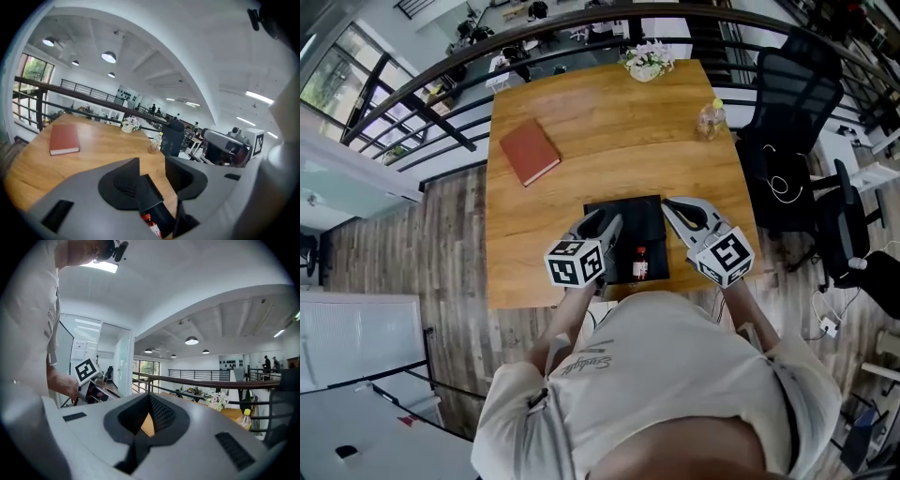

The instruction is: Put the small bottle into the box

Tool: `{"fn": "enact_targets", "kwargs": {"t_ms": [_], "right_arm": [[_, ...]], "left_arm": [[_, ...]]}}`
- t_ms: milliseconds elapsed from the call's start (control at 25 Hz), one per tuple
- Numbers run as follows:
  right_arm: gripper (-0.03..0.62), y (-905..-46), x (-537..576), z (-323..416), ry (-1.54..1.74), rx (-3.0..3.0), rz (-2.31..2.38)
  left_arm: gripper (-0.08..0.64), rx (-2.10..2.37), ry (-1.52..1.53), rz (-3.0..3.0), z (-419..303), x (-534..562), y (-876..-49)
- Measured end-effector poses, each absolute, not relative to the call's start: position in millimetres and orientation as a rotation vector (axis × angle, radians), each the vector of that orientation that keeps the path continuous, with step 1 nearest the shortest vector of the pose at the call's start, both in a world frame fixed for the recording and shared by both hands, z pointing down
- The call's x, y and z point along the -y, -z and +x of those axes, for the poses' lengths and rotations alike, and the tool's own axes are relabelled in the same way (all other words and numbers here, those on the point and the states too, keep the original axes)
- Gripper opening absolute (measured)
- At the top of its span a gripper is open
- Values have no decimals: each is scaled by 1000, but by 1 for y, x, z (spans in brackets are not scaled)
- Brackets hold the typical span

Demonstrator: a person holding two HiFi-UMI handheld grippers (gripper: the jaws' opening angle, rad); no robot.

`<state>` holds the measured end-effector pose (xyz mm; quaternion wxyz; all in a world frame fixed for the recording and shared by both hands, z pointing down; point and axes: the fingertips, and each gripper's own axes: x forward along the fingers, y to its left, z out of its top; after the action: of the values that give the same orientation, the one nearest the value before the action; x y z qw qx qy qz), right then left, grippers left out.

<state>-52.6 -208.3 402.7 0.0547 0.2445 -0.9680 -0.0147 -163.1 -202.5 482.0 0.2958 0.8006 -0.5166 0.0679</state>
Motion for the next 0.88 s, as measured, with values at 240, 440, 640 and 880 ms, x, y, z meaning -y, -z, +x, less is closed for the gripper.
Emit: {"fn": "enact_targets", "kwargs": {"t_ms": [240,440,640,880], "right_arm": [[-5,-371,209,-53,118,3009,719],[-5,-355,214,-51,87,3046,723],[-5,-341,216,-49,108,3064,752],[-5,-334,210,-53,167,3067,731]], "left_arm": [[87,1472,-101,2213,-170,213,-435],[52,1515,-80,2259,-174,219,-412],[38,1530,-27,2325,-173,219,-384],[35,1503,67,2363,-174,218,-363]]}}
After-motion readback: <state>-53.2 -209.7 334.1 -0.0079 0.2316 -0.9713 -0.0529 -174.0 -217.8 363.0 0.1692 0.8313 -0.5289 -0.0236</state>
